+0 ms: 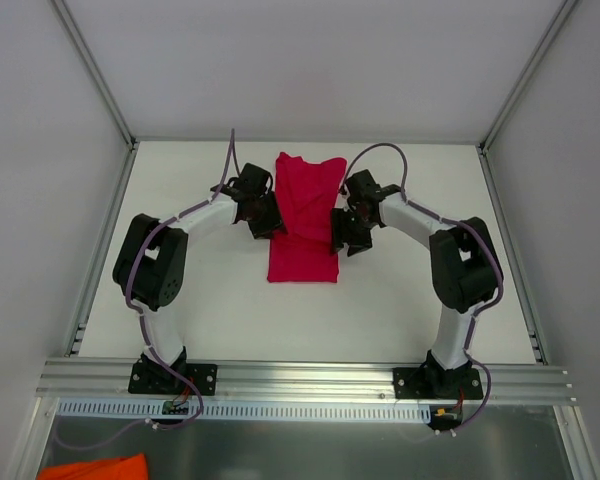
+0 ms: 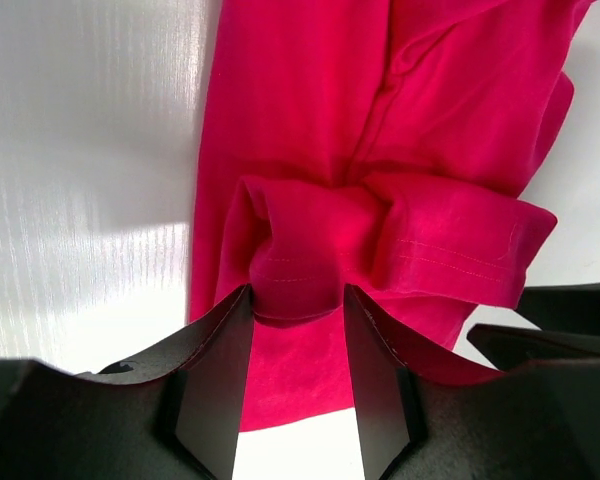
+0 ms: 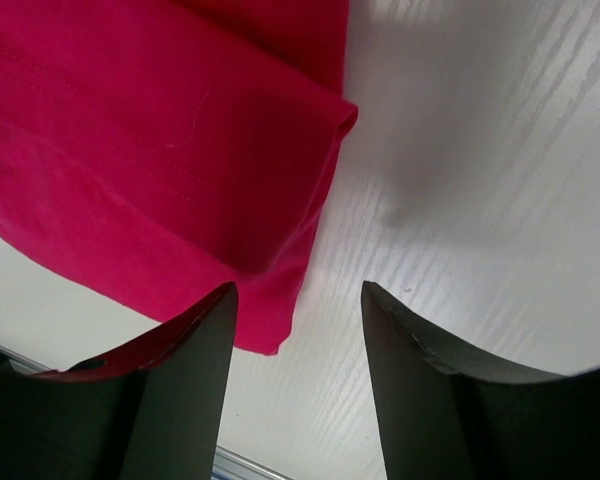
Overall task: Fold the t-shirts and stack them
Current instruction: Fold the folded rectangular tshirt in 1/3 of the way
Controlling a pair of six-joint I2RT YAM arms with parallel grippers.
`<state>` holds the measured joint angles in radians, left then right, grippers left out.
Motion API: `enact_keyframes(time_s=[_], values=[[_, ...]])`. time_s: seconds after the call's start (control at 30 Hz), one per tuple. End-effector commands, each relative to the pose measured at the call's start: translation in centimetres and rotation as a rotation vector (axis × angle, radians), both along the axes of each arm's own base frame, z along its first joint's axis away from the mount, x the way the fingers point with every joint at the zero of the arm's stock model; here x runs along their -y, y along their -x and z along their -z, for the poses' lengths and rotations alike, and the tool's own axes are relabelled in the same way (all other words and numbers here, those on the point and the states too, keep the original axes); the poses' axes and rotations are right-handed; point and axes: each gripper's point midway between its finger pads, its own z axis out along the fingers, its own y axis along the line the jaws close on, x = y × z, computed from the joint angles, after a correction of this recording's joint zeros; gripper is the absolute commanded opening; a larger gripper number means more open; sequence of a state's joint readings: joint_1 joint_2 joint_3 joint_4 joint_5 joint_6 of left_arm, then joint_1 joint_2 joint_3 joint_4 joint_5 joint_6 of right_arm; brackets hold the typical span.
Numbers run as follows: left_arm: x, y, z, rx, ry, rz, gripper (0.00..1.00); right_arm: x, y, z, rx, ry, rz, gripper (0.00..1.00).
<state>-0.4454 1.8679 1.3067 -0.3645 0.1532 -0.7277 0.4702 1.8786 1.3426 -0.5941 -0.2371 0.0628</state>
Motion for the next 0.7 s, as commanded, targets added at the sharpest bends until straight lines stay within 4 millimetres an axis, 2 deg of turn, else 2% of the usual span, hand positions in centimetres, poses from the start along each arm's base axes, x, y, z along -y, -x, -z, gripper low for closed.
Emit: enact_keyframes(time_s=[0.0,0.1,0.17,0.23,0.3,0.37,0.6,0.67], values=[[0.1,-0.4,-0.4,0.014,-0.016,0.019,0.41,-1.8,-1.8,-1.0,0.048,-0.054,-0.012,0.56],[0.1,-0.3,-0.2,0.008,-0.017,0.02,0.41,-2.1,-2.1,-1.3,0.054,-0.061,-0.021,0.44],[0.1,-0.4,-0.2,0.009,-0.018,0.022,0.39,-2.3,-2.5,-1.7,0.068,-0.063,-0.025,0.42],[0.2,-0.5,-0.2,0.012,-0.015,0.022,0.28,-2.2,-2.7,-1.9,0.076,-0.06,-0.024,0.38],[0.3,-0.6,-0.2,0.01,-0.01,0.023,0.26,-2.3,-2.8,-2.0,0.079,-0.058,-0.025,0.32],[0.4,-0.7,-0.2,0.008,-0.01,0.024,0.23,-2.3,-2.8,-2.0,0.079,-0.058,-0.025,0.31],[0.3,-0.8,-0.2,0.009,-0.017,0.027,0.25,-2.3,-2.8,-1.6,0.082,-0.059,-0.021,0.3],[0.3,-0.7,-0.1,0.006,-0.017,0.028,0.24,-2.4,-2.9,-1.5,0.08,-0.06,-0.021,0.26]])
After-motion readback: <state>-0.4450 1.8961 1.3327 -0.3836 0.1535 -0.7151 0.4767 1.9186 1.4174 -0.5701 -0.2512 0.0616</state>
